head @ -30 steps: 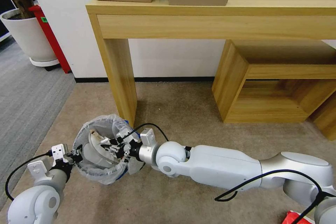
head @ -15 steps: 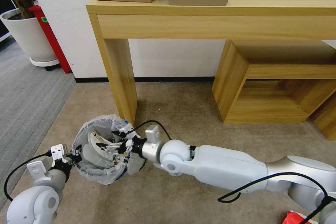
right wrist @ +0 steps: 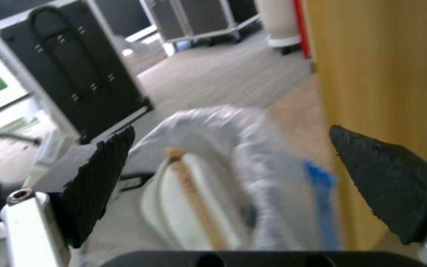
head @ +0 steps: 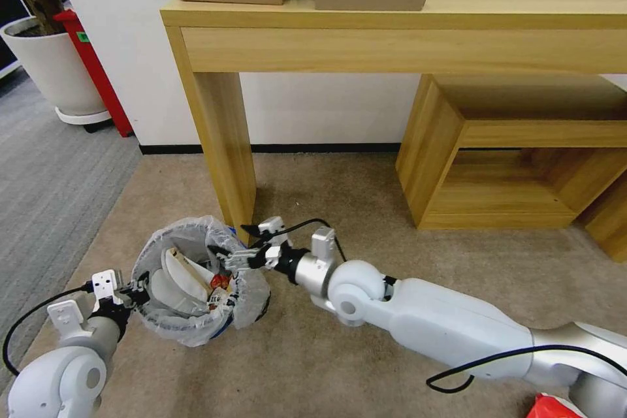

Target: Pick up the trash bin and place the garbage on the floor into it.

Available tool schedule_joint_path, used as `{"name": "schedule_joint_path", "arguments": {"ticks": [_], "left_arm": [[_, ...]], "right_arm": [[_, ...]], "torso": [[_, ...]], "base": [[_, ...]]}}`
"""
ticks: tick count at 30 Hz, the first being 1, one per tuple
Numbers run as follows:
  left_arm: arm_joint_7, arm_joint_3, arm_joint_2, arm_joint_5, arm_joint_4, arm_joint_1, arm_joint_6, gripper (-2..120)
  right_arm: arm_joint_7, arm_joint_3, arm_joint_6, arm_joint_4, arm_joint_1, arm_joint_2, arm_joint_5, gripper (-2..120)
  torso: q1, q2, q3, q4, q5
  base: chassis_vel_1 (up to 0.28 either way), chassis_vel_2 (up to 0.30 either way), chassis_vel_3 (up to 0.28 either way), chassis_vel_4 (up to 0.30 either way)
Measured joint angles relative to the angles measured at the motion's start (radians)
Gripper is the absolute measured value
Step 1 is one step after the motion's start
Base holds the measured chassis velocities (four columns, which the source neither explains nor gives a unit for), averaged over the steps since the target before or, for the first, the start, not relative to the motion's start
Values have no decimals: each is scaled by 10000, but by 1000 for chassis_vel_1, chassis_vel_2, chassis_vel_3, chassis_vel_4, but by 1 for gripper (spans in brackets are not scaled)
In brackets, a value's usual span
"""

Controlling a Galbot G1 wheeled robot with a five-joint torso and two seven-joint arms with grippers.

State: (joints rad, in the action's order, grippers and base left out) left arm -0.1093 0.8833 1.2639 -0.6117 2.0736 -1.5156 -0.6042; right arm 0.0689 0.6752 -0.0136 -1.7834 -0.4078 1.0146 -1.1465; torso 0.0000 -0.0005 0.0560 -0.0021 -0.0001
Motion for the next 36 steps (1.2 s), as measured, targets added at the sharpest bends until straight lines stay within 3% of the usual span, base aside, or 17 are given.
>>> {"name": "schedule_joint_path", "arguments": {"ticks": [8, 11, 16, 18, 26, 31, 36], "left_arm": [[-4, -10, -56, 39, -50, -24, 14, 0], [0, -31, -123, 48, -65, -33, 41, 0], [-7, -49, -148, 35, -61, -22, 41, 0], [-34, -42, -163, 3, -12, -21, 41, 0], [37, 386, 168, 82, 500, -542, 149, 0], [55, 348, 89, 77, 545, -557, 150, 0], [67, 262, 60, 107, 525, -555, 150, 0]], "right_arm": [[-67, -1714, 164, -270, -847, -488, 308, 100], [-537, -3292, 632, -433, -1701, -894, 743, 100], [-1119, -4331, 1030, -557, -2414, -1133, 1009, 100], [-1617, -5654, 1528, -766, -3535, -1270, 1580, 100], [-2248, -8003, 2320, -1094, -5476, -852, 3107, 100], [-2427, -9537, 2651, -1271, -6740, -787, 3568, 100], [-2364, -10236, 2731, -1248, -7425, -484, 4064, 100]], "torso": [[0, 0, 0, 0, 0], [-1, 0, 0, 1, 1], [0, 0, -1, -1, -2], [-1, 0, -1, -3, -1], [-1, 0, 0, 6, 2], [-1, 0, -1, -3, 0], [-1, 0, -1, 0, -1]], "base": [[0, 0, 0, 0], [0, 0, 0, 0], [0, 0, 0, 0], [0, 0, 0, 0], [0, 0, 0, 0], [0, 0, 0, 0], [0, 0, 0, 0]]}}
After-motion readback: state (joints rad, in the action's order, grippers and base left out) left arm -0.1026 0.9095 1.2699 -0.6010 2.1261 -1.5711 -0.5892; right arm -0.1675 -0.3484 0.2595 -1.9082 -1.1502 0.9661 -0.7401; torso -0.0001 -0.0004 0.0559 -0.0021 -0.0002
